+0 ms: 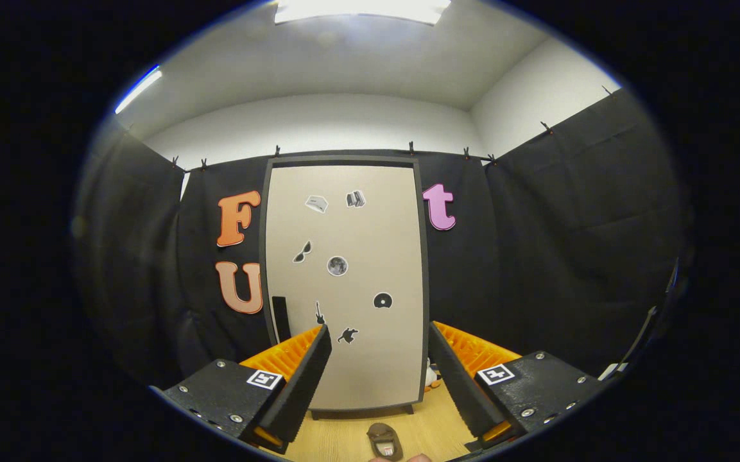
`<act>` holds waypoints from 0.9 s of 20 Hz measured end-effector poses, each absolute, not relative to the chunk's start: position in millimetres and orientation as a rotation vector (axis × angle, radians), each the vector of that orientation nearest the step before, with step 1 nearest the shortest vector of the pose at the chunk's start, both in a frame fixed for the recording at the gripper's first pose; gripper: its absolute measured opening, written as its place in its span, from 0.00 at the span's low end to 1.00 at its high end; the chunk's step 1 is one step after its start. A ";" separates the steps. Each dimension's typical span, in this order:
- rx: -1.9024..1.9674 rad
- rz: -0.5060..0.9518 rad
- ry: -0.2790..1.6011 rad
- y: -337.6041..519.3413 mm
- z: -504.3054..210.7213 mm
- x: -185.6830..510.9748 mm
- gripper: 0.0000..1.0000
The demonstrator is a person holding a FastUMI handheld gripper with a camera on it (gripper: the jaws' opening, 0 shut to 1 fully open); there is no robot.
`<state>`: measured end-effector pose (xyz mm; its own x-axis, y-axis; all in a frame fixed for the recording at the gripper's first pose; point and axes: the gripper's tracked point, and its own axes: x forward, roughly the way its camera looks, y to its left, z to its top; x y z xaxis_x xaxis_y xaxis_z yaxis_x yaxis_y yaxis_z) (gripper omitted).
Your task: Open the shoe cabinet door, grab the shoes and put them into the shoe cabinet, then close the shoe cabinet door.
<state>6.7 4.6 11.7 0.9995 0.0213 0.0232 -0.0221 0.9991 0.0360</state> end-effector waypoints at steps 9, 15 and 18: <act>0.028 0.061 0.014 38.3 -8.2 28.1 0.95; 0.040 0.084 0.030 80.3 -24.4 53.3 0.95; 0.048 0.095 0.035 105.5 -30.9 67.4 0.95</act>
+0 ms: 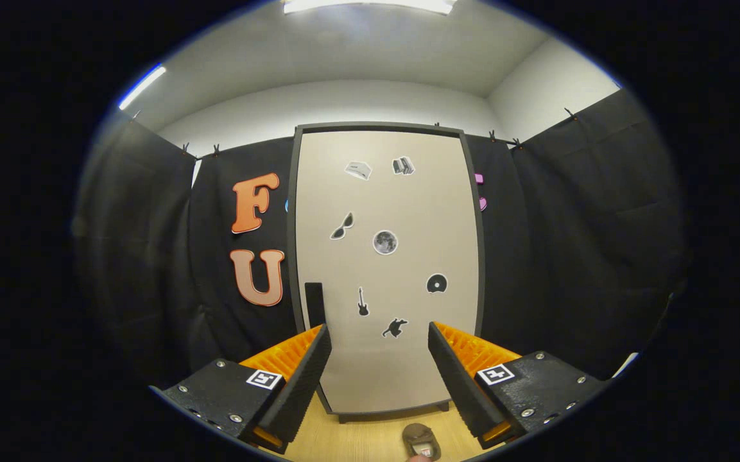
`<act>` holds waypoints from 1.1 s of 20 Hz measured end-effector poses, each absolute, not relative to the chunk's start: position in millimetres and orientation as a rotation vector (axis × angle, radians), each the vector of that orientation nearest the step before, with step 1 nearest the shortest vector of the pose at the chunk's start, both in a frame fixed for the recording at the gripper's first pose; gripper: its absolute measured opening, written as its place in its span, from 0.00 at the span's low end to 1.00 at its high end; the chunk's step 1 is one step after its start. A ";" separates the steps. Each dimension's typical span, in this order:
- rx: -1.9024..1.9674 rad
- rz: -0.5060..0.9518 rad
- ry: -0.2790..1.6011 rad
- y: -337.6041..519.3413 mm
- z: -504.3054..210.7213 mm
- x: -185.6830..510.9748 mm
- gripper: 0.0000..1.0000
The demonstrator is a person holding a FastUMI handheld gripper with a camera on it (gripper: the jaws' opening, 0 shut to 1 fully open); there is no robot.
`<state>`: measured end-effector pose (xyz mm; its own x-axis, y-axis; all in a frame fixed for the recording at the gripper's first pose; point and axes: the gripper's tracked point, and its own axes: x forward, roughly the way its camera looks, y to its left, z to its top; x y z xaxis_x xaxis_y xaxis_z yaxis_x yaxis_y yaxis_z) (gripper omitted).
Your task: Open the shoe cabinet door, grab the shoes and put them into the shoe cabinet, then close the shoe cabinet door.
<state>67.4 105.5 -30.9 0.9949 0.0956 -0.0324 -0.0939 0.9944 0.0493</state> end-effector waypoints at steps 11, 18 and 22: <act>0.054 0.124 0.022 157.6 -51.8 130.7 0.94; 0.066 0.195 0.068 192.3 -80.6 187.1 0.89; 0.060 0.224 0.086 206.3 -94.3 212.4 0.82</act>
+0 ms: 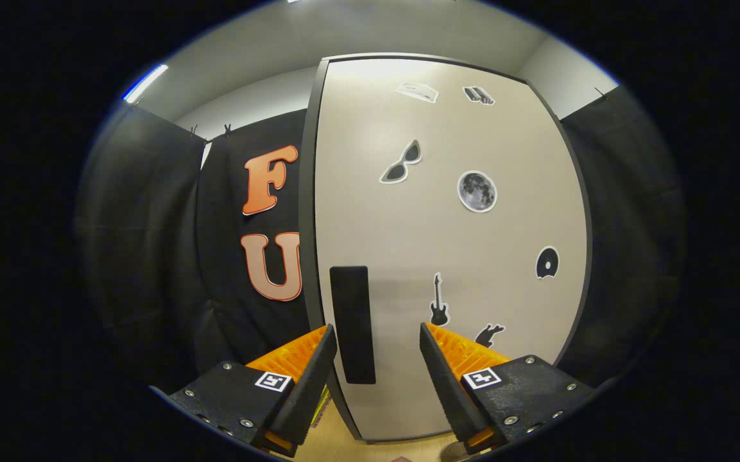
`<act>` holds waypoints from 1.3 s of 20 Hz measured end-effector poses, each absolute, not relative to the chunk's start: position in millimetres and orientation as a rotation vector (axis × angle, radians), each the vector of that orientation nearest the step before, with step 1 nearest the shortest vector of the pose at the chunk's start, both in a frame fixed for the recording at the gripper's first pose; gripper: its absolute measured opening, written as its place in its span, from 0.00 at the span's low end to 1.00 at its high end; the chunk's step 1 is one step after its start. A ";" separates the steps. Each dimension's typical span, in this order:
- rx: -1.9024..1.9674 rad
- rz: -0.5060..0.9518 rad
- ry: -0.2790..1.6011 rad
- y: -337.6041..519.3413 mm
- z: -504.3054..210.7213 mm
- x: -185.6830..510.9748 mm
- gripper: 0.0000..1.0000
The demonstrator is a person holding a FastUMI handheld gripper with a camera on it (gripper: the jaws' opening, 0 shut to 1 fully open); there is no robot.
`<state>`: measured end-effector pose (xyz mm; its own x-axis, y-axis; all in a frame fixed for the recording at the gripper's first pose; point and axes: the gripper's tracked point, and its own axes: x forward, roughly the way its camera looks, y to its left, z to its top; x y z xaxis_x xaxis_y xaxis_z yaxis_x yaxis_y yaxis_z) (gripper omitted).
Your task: Open the shoe cabinet door, grab the shoes and put them into the shoe cabinet, then close the shoe cabinet door.
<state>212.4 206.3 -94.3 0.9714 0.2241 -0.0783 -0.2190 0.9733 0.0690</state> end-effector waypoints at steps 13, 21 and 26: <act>0.002 0.207 0.084 232.3 -108.9 242.0 0.35; 0.063 0.254 0.155 232.5 -112.3 237.1 0.20; 0.065 0.243 0.141 228.5 -107.5 224.9 0.13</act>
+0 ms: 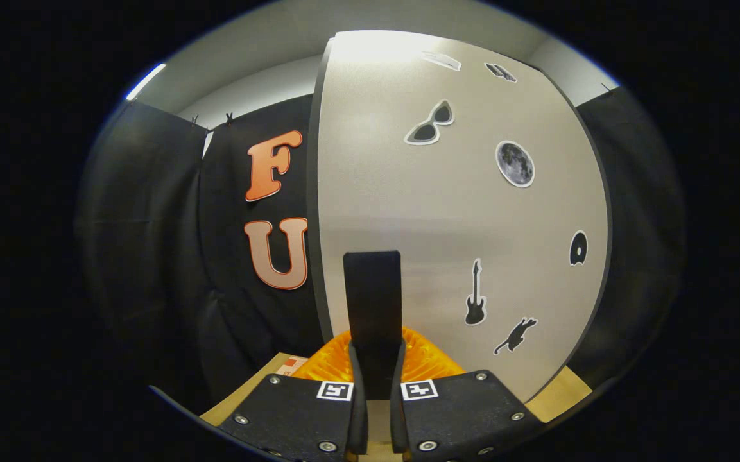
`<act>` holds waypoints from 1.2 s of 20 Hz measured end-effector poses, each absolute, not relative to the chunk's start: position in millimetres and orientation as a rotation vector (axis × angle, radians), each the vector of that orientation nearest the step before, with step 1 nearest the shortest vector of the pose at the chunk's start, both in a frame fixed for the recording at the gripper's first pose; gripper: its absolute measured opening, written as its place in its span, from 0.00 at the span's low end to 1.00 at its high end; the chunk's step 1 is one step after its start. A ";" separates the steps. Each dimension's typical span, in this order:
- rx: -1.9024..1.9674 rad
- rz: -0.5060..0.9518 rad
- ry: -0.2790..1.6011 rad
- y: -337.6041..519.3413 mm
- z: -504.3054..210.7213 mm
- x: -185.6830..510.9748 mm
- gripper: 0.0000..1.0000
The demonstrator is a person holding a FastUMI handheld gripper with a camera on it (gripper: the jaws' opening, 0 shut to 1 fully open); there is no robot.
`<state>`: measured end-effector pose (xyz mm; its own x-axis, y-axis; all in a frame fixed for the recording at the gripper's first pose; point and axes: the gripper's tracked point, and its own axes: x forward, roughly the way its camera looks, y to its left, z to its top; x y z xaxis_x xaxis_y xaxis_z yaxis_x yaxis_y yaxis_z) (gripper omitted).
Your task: Open the shoe cabinet door, grab the shoes and put them into the shoe cabinet, then close the shoe cabinet door.
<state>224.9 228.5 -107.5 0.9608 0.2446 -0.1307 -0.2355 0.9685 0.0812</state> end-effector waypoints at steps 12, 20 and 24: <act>0.033 0.136 0.151 185.7 -100.9 161.6 0.12; 0.014 0.128 0.139 146.6 -97.6 128.0 0.12; 0.010 0.150 0.140 115.4 -96.5 111.7 0.12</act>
<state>111.7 115.4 -96.5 0.9790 0.1493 -0.1386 -0.1478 0.9888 0.0208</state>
